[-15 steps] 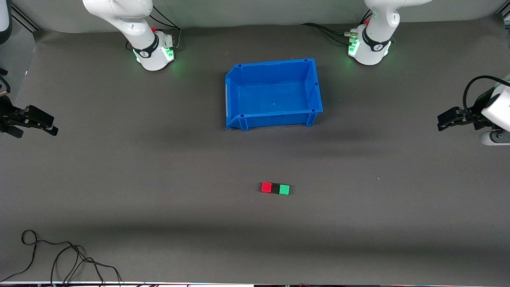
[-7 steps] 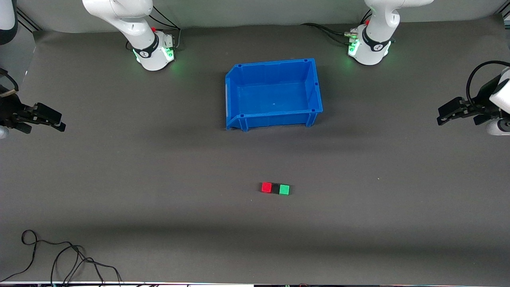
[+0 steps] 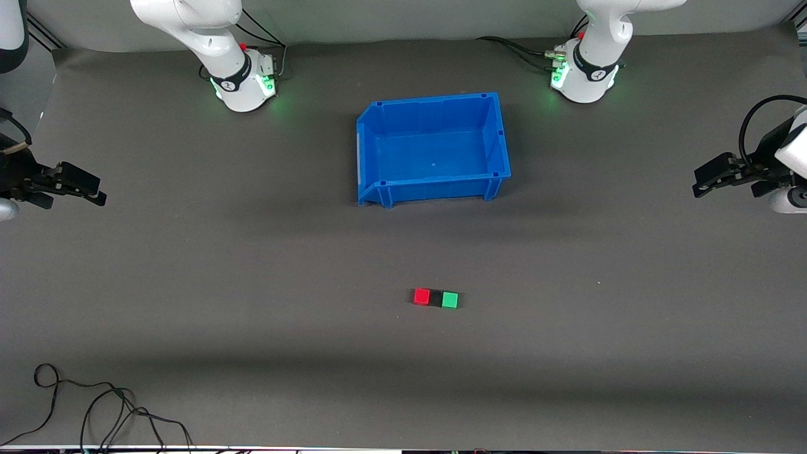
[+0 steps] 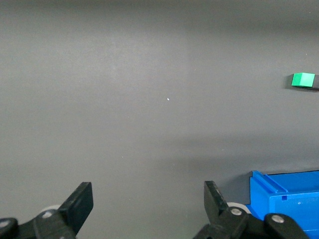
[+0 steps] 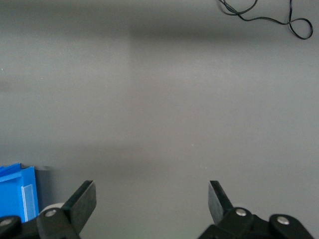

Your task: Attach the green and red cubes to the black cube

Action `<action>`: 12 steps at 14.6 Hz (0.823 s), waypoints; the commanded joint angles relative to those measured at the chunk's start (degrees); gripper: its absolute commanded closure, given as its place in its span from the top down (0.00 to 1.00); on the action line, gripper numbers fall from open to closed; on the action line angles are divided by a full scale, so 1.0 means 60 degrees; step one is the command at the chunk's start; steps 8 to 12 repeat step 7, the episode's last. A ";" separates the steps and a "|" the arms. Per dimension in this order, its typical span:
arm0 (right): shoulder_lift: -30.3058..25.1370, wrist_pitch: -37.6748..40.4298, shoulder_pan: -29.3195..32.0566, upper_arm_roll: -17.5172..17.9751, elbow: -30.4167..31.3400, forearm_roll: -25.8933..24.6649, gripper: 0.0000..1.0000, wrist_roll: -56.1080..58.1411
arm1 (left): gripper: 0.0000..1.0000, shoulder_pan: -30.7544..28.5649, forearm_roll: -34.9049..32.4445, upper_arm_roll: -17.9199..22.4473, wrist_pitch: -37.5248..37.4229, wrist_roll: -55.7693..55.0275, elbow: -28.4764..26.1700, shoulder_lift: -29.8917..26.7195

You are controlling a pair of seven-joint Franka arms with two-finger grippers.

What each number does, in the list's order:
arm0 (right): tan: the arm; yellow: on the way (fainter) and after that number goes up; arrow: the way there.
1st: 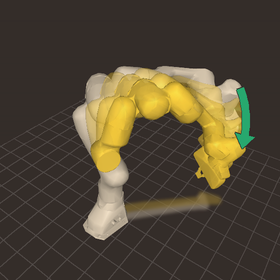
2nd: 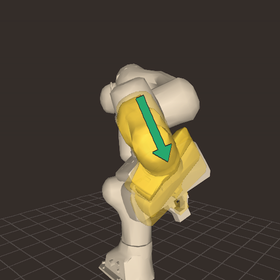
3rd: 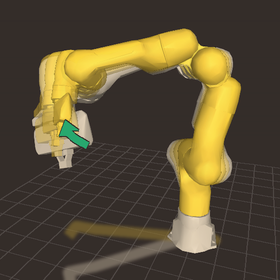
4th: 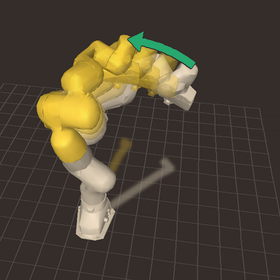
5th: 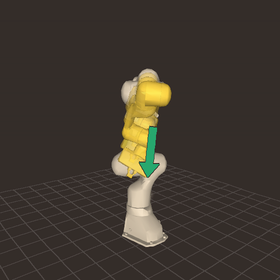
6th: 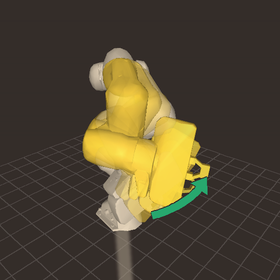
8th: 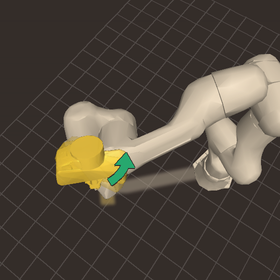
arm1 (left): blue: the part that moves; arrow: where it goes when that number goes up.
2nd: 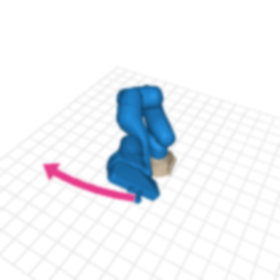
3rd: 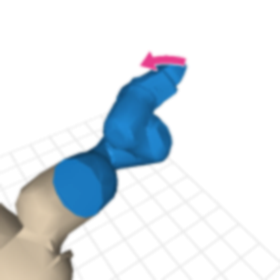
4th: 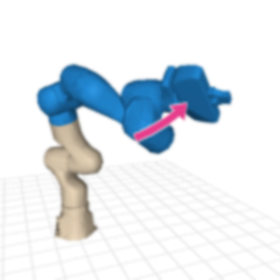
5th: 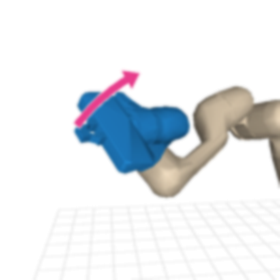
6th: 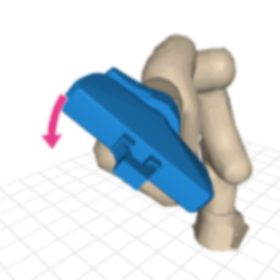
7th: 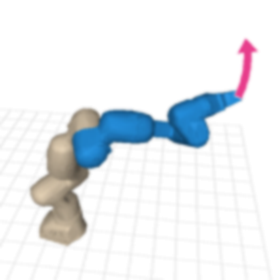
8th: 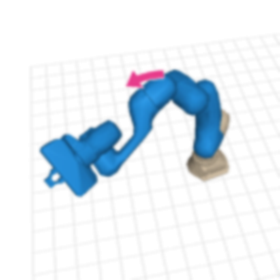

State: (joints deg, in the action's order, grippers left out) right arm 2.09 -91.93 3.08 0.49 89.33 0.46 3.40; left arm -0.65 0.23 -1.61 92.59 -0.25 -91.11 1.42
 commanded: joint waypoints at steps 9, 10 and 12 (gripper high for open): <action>-0.0055 0.0072 -0.0147 -0.0096 0.0053 -0.0003 1.00 -0.0201 | 1.00 0.0080 -0.0184 0.0122 0.0022 0.0173 0.0008 0.0056; -0.0055 0.0072 -0.0147 -0.0096 0.0053 -0.0003 1.00 -0.0201 | 1.00 0.0080 -0.0184 0.0122 0.0022 0.0173 0.0008 0.0056; -0.0055 0.0072 -0.0147 -0.0096 0.0053 -0.0003 1.00 -0.0201 | 1.00 0.0080 -0.0184 0.0122 0.0022 0.0173 0.0008 0.0056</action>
